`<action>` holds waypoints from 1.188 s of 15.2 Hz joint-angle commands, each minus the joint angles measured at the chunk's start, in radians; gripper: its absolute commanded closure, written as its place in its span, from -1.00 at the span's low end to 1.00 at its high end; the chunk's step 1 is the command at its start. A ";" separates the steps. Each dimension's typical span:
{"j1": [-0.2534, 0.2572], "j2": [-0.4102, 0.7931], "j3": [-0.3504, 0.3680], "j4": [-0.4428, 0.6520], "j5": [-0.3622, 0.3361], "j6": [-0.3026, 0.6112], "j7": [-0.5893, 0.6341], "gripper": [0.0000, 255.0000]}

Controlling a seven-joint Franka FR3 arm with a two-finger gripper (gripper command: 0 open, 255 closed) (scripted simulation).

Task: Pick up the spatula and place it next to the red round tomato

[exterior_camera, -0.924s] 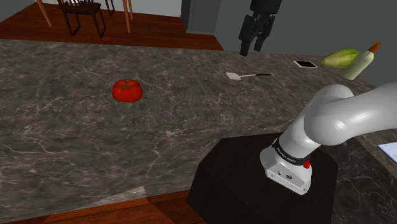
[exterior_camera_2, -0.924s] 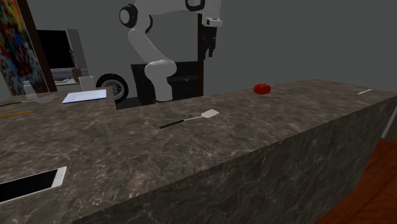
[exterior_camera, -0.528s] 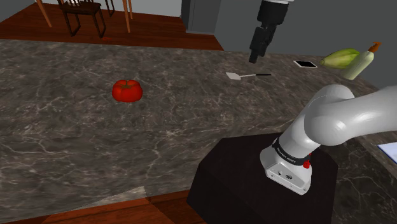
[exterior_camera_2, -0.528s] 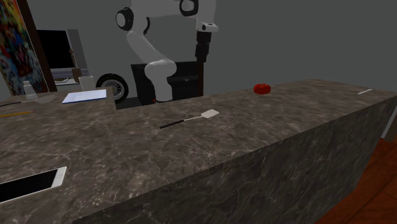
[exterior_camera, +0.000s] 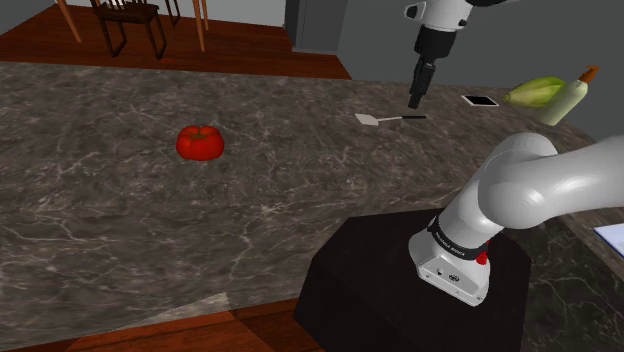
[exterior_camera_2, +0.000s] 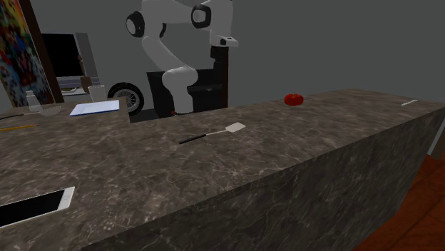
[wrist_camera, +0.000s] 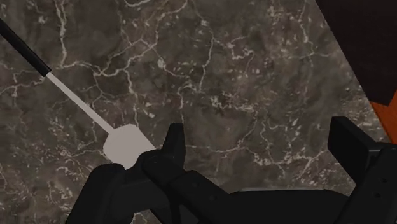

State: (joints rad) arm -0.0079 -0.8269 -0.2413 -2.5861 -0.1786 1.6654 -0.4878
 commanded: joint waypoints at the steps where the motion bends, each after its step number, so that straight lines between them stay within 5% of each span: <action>1: 0.000 0.010 -0.055 -0.034 -0.054 0.056 -0.100 -1.00; 10: 0.041 0.212 -0.327 -0.009 -0.232 0.312 -0.528 -1.00; 18: 0.156 0.465 -0.546 0.085 -0.221 0.536 -0.859 -1.00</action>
State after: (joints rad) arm 0.1380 -0.3863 -0.7690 -2.5040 -0.4050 2.1755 -1.3223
